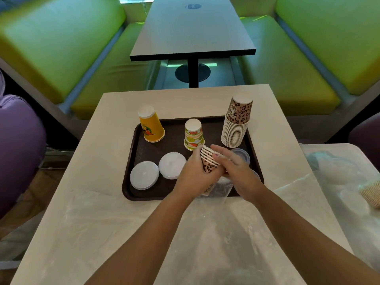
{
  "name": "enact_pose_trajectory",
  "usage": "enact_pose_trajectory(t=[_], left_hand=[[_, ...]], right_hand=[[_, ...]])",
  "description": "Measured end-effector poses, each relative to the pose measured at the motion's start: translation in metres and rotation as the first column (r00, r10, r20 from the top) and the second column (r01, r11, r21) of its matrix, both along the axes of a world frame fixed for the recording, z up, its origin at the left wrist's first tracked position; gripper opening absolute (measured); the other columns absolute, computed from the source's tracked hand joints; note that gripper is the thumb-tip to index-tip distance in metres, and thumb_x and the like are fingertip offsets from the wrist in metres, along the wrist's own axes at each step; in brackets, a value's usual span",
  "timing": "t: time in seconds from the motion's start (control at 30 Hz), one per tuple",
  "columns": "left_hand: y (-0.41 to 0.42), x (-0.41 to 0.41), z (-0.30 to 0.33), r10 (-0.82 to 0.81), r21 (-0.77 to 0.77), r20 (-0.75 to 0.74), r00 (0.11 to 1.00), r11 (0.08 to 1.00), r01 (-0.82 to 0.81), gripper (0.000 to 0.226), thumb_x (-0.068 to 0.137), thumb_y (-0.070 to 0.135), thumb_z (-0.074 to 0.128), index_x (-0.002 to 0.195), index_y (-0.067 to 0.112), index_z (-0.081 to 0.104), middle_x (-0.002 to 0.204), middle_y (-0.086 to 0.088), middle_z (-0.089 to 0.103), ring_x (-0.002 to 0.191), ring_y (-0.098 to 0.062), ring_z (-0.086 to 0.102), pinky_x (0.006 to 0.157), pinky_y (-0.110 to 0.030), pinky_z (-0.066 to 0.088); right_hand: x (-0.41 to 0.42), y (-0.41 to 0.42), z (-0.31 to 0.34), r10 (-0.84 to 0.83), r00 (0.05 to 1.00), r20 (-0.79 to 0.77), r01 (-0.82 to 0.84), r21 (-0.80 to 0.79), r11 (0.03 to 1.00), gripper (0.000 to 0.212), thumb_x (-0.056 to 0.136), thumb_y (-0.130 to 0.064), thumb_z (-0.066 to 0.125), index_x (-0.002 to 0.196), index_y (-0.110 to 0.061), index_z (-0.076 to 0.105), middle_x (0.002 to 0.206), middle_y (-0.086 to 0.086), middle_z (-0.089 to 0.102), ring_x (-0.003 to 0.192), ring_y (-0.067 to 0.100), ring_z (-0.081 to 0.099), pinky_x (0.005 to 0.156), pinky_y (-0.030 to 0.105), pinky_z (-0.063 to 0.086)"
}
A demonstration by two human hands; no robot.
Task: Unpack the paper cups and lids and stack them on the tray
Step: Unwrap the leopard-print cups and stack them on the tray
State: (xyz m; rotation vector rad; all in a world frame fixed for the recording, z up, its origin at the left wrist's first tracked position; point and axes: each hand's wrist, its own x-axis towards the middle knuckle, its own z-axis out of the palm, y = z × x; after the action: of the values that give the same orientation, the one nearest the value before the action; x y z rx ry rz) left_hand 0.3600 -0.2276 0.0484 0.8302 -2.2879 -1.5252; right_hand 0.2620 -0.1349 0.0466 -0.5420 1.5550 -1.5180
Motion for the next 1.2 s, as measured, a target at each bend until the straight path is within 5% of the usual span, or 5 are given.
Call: enact_pose_trajectory(t=[0.4, 0.73, 0.9, 1.0, 1.2], left_hand=[[0.001, -0.002, 0.008, 0.096, -0.022, 0.093, 0.991, 0.995, -0.095, 0.041, 0.082, 0.039, 0.068, 0.112, 0.021, 0.047, 0.097, 0.004, 0.062, 0.086, -0.007, 0.060, 0.065, -0.017, 0.048], [0.001, -0.005, 0.013, 0.099, -0.033, 0.116, 0.988, 0.995, -0.096, 0.042, 0.080, 0.040, 0.069, 0.111, 0.025, 0.045, 0.096, 0.007, 0.060, 0.084, -0.004, 0.058, 0.068, -0.018, 0.049], [-0.004, -0.004, 0.010, 0.138, -0.146, 0.187, 0.973, 0.983, -0.111, 0.053, 0.077, 0.044, 0.071, 0.115, 0.019, 0.044, 0.102, 0.001, 0.060, 0.090, -0.011, 0.059, 0.065, -0.019, 0.047], [-0.004, -0.004, 0.010, 0.149, -0.191, 0.212, 0.966, 0.976, -0.109, 0.055, 0.077, 0.046, 0.071, 0.116, 0.018, 0.043, 0.104, 0.000, 0.059, 0.092, -0.013, 0.059, 0.067, -0.022, 0.049], [-0.005, -0.004, 0.009, 0.146, -0.175, 0.186, 0.972, 0.978, -0.113, 0.058, 0.075, 0.051, 0.070, 0.117, 0.021, 0.043, 0.108, 0.000, 0.060, 0.095, -0.013, 0.060, 0.078, -0.033, 0.056]], right_hand=[[0.004, -0.004, 0.001, -0.096, 0.994, -0.048, 0.095, -0.029, 0.995, 0.042, 0.095, -0.023, 0.052, 0.135, -0.023, 0.041, 0.111, 0.004, 0.063, 0.104, 0.019, 0.064, 0.089, 0.037, 0.054], [-0.002, -0.004, 0.003, -0.052, 0.979, -0.198, 0.043, -0.047, 0.998, 0.023, 0.097, -0.019, 0.049, 0.120, -0.021, 0.050, 0.098, 0.000, 0.065, 0.092, 0.015, 0.064, 0.077, 0.031, 0.054], [-0.013, -0.007, 0.013, 0.044, 0.645, -0.763, -0.016, 0.044, 0.999, 0.010, 0.090, -0.017, 0.061, 0.098, -0.014, 0.066, 0.093, -0.004, 0.064, 0.085, 0.005, 0.059, 0.074, 0.021, 0.052], [-0.017, -0.009, 0.020, 0.122, 0.539, -0.833, -0.025, 0.128, 0.991, 0.012, 0.090, -0.020, 0.062, 0.098, -0.015, 0.069, 0.083, -0.002, 0.068, 0.075, 0.006, 0.060, 0.067, 0.023, 0.052], [-0.017, -0.011, 0.019, 0.010, 0.410, -0.912, 0.111, 0.061, 0.992, 0.013, 0.087, -0.020, 0.065, 0.097, -0.015, 0.070, 0.079, 0.000, 0.061, 0.082, 0.010, 0.051, 0.070, 0.028, 0.047]])
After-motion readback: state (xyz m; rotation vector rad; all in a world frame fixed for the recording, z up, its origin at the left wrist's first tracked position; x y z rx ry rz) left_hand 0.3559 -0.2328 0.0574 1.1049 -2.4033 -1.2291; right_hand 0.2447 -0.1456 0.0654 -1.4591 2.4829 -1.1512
